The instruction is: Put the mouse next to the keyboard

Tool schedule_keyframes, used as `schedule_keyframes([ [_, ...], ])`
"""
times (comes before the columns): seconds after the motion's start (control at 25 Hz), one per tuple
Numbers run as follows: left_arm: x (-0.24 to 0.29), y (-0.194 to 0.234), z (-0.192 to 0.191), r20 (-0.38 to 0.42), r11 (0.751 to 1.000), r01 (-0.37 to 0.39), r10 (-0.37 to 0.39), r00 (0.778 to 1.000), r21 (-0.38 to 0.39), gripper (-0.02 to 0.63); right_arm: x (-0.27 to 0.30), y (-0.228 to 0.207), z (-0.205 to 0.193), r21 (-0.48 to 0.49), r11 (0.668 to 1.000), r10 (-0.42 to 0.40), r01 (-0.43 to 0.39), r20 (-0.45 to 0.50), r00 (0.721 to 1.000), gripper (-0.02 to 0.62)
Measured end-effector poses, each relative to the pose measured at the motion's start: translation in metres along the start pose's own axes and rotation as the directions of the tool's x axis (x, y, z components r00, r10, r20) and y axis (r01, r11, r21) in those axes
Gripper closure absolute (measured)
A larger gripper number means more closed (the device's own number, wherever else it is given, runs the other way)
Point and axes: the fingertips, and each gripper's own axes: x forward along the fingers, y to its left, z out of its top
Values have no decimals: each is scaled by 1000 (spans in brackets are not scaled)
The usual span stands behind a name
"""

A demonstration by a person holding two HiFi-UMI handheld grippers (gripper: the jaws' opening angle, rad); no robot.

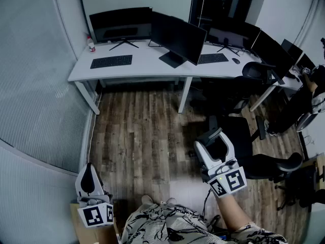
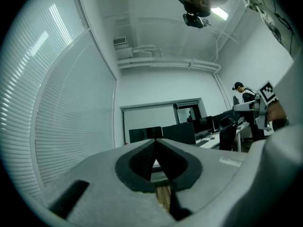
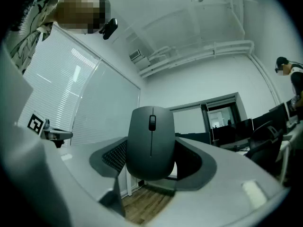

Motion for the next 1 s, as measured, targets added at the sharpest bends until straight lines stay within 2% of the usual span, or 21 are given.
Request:
schedule_keyframes([
  [0.28, -5, 2, -2, -2, 1000, -1, 1, 1000, -10, 607, 4, 11, -1, -51, 997, 50, -52, -38, 998, 298],
  [0.48, -5, 3, 0, 4, 1000, -12, 12, 1000, -27, 607, 2, 5, 1, 4, 1000, 0, 0, -4, 1000, 297],
  [0.68, -10, 14, -5, 8, 999, -27, 27, 1000, -38, 607, 0, 16, -4, -55, 998, -32, 31, -8, 999, 296],
  [1.0, -7, 31, -14, -3, 998, -17, 17, 1000, -56, 607, 8, 25, -15, -3, 999, -47, 47, -29, 998, 296],
])
